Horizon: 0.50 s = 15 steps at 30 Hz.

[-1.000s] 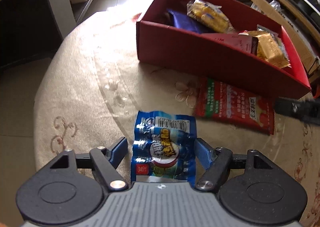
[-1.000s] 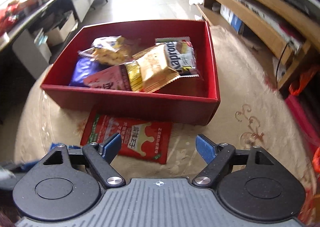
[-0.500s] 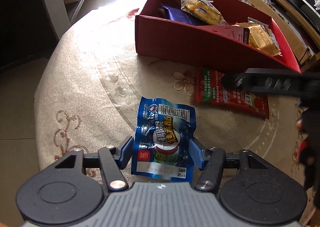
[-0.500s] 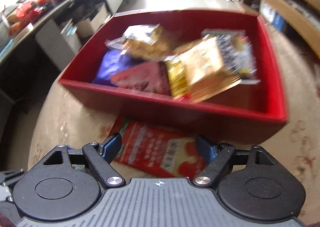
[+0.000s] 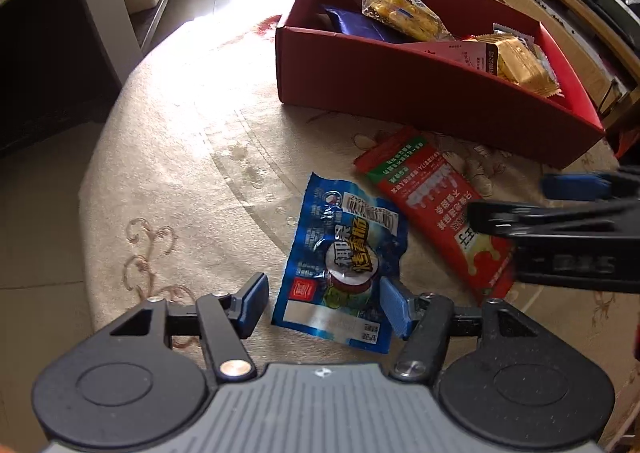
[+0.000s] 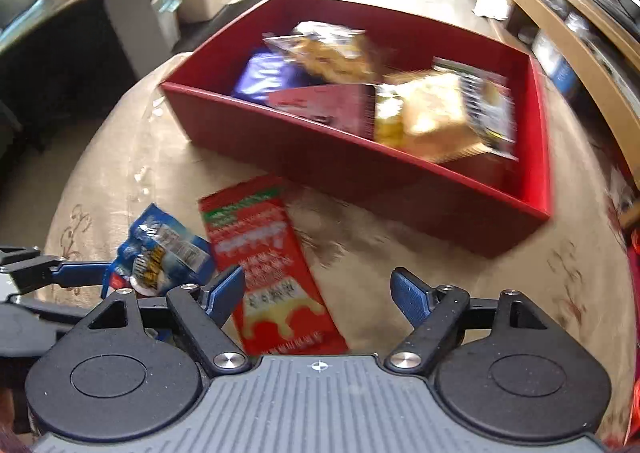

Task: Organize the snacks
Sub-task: 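Grasp the blue sausage packet with left tool while right tool grasps the red-green packet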

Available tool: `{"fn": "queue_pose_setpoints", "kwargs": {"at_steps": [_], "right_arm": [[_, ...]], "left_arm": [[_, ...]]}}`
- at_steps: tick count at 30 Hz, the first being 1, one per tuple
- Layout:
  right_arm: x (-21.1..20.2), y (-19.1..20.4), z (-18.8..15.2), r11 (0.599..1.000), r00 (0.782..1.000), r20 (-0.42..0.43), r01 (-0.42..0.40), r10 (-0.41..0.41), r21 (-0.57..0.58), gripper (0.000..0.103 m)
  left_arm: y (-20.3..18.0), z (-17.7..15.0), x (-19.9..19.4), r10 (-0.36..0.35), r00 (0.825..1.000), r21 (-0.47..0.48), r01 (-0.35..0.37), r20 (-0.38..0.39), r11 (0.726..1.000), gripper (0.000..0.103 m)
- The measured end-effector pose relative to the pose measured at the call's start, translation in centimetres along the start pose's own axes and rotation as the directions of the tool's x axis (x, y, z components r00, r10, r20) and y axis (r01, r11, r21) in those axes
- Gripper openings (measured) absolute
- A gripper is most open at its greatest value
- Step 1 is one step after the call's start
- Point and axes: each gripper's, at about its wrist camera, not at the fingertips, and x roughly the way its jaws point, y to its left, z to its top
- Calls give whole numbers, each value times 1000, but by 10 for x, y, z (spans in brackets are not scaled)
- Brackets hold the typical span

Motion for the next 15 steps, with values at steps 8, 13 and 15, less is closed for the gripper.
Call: {"fn": "queue_pose_setpoints", "kwargs": {"at_steps": [8,13,15], "right_arm": [[36,30,11,995,999,-29,16,-19,-102,76],[26,5,7,999,998,-43,42,-42,10,60],[19,-4,-2,997,996,-52,75,-74,36,58]], "left_arm": [[7,-3,0,-20,999,-3,20,-35,1000,64],[10,1,-4,-47,998,-12,46,-35,999,66],[8,2,-3,-49,998,-21,48,-31,999,67]]}}
